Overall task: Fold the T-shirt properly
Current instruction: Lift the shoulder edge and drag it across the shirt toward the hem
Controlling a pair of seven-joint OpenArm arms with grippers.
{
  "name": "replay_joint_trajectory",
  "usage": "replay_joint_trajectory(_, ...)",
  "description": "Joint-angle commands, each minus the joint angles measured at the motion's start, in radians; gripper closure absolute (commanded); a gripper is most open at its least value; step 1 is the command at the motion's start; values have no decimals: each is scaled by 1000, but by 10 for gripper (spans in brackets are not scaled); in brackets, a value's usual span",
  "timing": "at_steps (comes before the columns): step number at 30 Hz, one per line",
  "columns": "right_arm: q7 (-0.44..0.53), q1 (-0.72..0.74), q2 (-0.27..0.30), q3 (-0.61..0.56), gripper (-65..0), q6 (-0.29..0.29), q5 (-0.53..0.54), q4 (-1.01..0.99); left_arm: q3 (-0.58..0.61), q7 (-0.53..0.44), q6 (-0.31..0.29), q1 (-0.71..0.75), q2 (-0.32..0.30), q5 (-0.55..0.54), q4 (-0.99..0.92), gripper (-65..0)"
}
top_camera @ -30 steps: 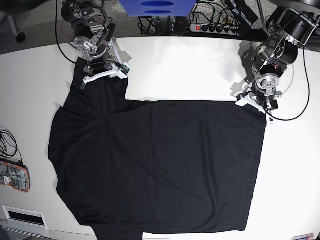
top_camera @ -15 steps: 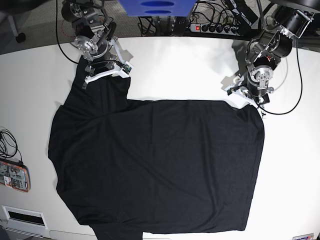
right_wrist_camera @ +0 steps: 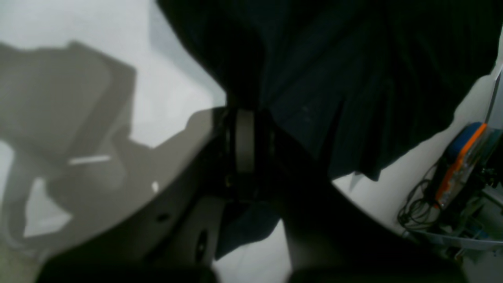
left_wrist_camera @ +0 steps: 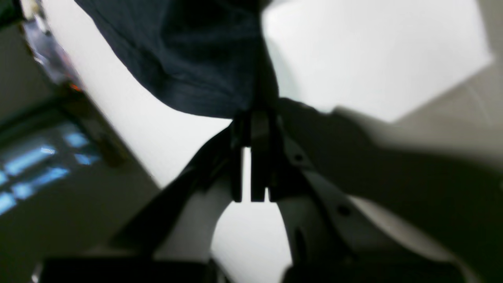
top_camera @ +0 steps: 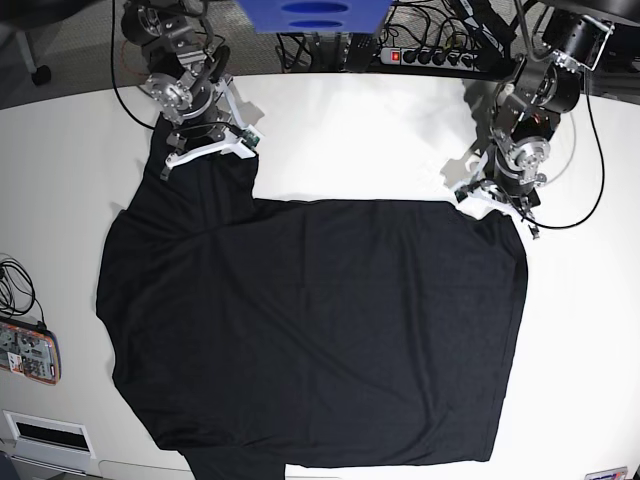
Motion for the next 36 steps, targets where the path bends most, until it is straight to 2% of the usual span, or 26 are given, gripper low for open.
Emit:
replay_joint_trajectory(1, 9, 35, 5, 7, 0, -11, -5, 18, -26, -41, -18, -24, 22, -21, 5, 0)
replay_joint_trajectory(6, 9, 150, 5, 10, 0, -10, -3, 16, -177, -161, -18, -45, 137, -21, 3, 0)
replay_joint_trajectory(11, 6, 251, 5, 10, 0, -10, -3, 13, -272, -237, -18, -106, 200, -22, -1, 0)
replay_joint_trajectory(18, 8, 391, 5, 12, 0, -10, -2, 8, -298, -237, -18, -203, 205, -27, -41, 0)
replay_joint_trajectory(23, 9, 457, 5, 12, 0, -10, -2, -28, -296, -237, -18, -311, 205, -27, -155, 0)
replay_joint_trajectory(28, 12, 529, 5, 12, 0, -10, -2, -151, -296, -237, -18, -380, 205, -29, -193, 0)
replay_joint_trajectory(36, 101, 550, 5, 45, 0, -11, 0, -377, -324, -234, -18, -415, 211, -22, -193, 0)
